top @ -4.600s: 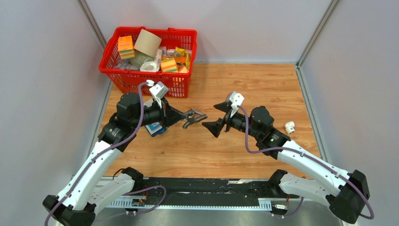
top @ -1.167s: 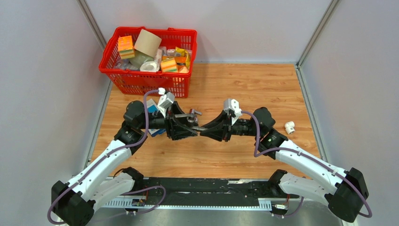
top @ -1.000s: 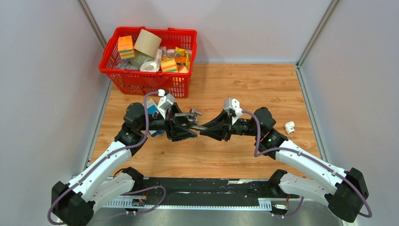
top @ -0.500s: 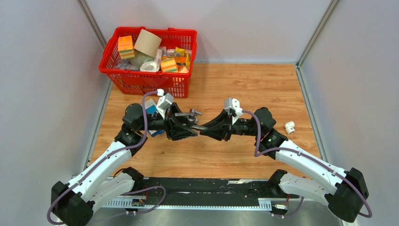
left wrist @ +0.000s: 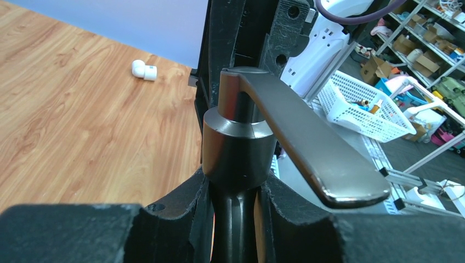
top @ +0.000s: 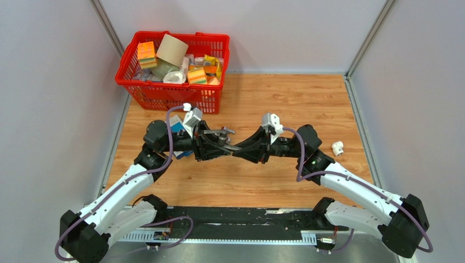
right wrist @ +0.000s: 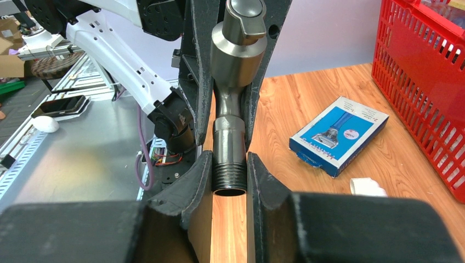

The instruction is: Install the water faucets

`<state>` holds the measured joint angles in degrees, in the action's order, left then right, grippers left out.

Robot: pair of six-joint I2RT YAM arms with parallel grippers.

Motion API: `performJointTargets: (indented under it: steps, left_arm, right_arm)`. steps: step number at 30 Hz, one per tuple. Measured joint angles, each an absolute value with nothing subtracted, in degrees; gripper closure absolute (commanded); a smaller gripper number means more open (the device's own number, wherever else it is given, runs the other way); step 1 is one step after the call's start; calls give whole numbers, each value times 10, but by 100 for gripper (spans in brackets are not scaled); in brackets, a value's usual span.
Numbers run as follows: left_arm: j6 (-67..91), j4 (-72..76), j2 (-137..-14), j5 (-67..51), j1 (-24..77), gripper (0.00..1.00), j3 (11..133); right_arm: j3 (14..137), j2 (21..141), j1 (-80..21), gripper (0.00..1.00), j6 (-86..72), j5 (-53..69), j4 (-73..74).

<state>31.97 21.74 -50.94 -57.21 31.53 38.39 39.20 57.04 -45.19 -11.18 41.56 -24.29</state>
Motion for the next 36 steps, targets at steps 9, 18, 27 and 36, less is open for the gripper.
performJointTargets:
  steps: [9, 18, 27, 36]
  left_arm:
    - [321, 216, -509, -568, 315, 68, 384]
    - [321, 217, -509, -563, 315, 60, 382]
    - [321, 221, -509, -560, 314, 96, 380]
    - [276, 136, -507, -521, 317, 100, 399]
  right_arm:
    - [392, 577, -452, 100, -113, 417, -250]
    - [392, 586, -451, 100, -115, 421, -256]
    - [392, 589, -451, 96, -118, 421, -260]
    - [404, 589, -451, 4, -100, 378, -206]
